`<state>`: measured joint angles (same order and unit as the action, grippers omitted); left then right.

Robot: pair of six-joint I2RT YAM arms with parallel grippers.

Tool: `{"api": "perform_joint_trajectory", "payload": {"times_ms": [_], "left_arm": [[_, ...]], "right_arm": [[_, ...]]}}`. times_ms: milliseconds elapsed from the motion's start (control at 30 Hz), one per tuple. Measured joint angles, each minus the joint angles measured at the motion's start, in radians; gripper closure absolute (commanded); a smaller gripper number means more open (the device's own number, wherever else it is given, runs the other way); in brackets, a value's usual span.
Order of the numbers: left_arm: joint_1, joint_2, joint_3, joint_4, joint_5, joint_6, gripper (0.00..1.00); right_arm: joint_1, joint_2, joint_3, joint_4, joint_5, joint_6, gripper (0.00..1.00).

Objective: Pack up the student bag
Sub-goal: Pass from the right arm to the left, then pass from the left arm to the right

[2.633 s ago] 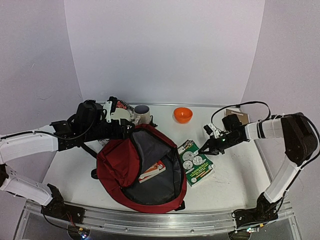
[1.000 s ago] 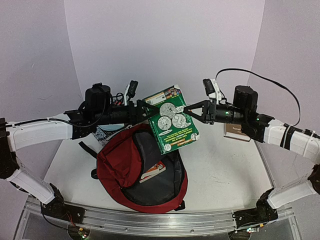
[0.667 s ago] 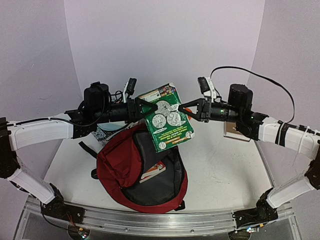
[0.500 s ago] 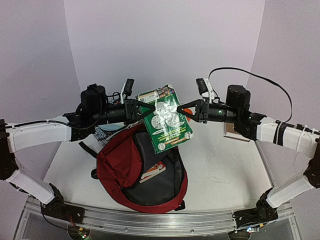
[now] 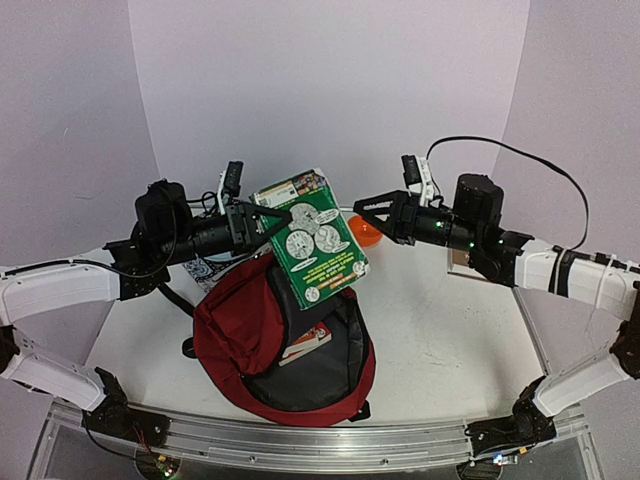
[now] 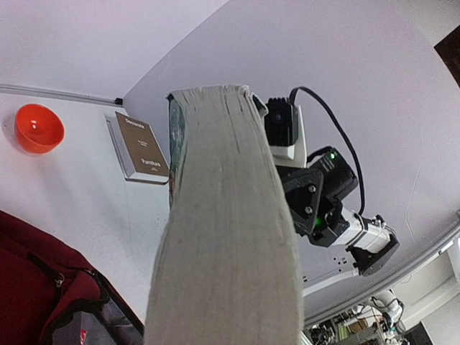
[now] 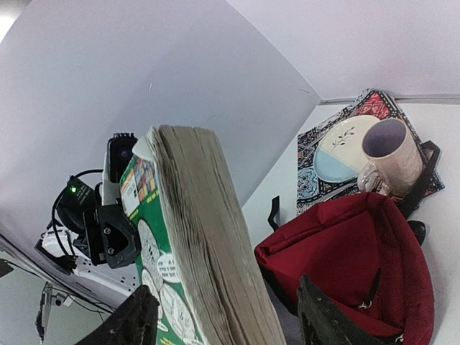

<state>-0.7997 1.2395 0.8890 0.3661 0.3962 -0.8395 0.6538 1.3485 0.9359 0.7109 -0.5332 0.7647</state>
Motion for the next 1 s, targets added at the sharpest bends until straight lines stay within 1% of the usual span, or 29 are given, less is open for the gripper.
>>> {"api": "perform_joint_trajectory", "payload": {"times_ms": [100, 133, 167, 300, 433, 600, 700, 867, 1000], "left_arm": [[0.000, -0.029, -0.019, 0.010, -0.064, -0.007, 1.00], [0.000, -0.037, -0.024, 0.011, -0.084, -0.009, 1.00], [0.000, -0.045, -0.031, 0.014, -0.110, -0.012, 1.00], [0.000, -0.071, -0.049, 0.033, -0.212, -0.027, 1.00], [0.000, -0.079, -0.060, 0.068, -0.288, -0.050, 1.00], [0.000, -0.079, -0.069, 0.116, -0.346, -0.079, 1.00], [0.000, -0.079, -0.069, 0.147, -0.361, -0.098, 1.00], [0.000, -0.079, -0.076, 0.197, -0.373, -0.122, 1.00], [0.000, -0.080, -0.087, 0.220, -0.374, -0.135, 1.00]], "right_arm": [[0.020, -0.023, -0.054, 0.049, 0.051, 0.035, 0.07], [0.028, -0.030, -0.076, 0.067, 0.070, 0.058, 0.03], [0.038, -0.037, -0.101, 0.089, 0.090, 0.070, 0.02], [0.067, -0.060, -0.200, 0.174, 0.147, 0.143, 0.02], [0.108, -0.047, -0.233, 0.259, 0.182, 0.203, 0.02], [0.184, 0.028, -0.232, 0.409, 0.194, 0.262, 0.02], [0.217, 0.092, -0.225, 0.467, 0.192, 0.285, 0.02], [0.239, 0.195, -0.173, 0.515, 0.180, 0.319, 0.02], [0.245, 0.236, -0.122, 0.526, 0.159, 0.328, 0.02]]}}
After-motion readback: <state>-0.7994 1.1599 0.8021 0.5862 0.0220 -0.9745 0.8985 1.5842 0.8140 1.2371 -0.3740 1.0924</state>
